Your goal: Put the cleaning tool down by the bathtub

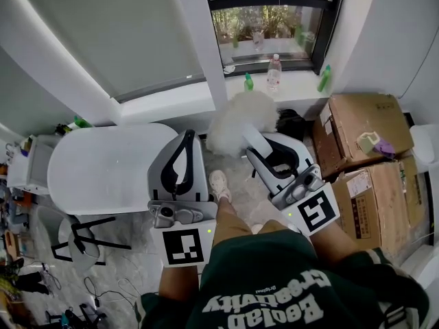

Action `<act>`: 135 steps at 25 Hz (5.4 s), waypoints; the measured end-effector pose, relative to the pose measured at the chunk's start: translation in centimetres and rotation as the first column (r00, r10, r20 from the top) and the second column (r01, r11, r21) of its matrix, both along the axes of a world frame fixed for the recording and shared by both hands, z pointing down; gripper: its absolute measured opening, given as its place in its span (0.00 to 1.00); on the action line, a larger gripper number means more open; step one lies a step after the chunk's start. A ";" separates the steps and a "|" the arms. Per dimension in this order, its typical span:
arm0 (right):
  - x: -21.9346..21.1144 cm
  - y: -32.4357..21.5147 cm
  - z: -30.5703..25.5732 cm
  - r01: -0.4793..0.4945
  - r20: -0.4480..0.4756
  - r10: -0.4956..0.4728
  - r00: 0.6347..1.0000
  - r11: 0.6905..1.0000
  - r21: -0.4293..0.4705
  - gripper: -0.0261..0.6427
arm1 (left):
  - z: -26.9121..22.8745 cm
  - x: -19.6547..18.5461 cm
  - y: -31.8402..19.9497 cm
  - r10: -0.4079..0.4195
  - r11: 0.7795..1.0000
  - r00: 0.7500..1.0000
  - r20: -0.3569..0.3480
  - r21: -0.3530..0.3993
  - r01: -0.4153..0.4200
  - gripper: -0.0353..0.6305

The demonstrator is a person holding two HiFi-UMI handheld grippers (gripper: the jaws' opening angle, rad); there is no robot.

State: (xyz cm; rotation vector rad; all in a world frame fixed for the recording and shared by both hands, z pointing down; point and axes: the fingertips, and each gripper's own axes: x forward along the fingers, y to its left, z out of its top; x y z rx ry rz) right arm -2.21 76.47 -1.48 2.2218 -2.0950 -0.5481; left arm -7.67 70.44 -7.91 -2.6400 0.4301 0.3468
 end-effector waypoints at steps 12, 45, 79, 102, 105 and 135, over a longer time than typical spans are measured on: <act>8.5 -11.5 1.9 -0.060 0.000 0.060 0.998 0.998 -0.020 0.18 | 3.6 8.6 -13.6 -0.015 0.998 0.999 0.050 -0.054 0.017 0.06; 25.2 -37.2 1.4 -0.183 0.072 0.191 0.979 0.978 -0.102 0.18 | 4.1 28.3 -38.7 0.174 0.984 0.980 0.098 -0.068 -0.167 0.06; 23.6 -52.6 3.1 0.102 0.076 -0.094 0.993 0.989 -0.108 0.18 | 5.9 26.8 -54.9 -0.069 0.987 0.992 0.110 -0.134 0.083 0.06; 20.8 -61.4 5.0 0.493 0.107 -0.483 0.869 0.862 -0.116 0.18 | 7.5 20.4 -61.7 -0.454 0.864 0.882 0.124 -0.179 0.470 0.06; 21.0 -61.1 4.7 0.525 0.119 -0.513 0.850 0.844 -0.107 0.18 | 6.9 20.2 -61.3 -0.482 0.849 0.868 0.116 -0.181 0.496 0.06; 10.4 -65.0 7.6 0.574 0.134 -0.559 0.818 0.808 -0.134 0.18 | 10.0 8.2 -63.9 -0.590 0.779 0.802 0.092 -0.196 0.596 0.06</act>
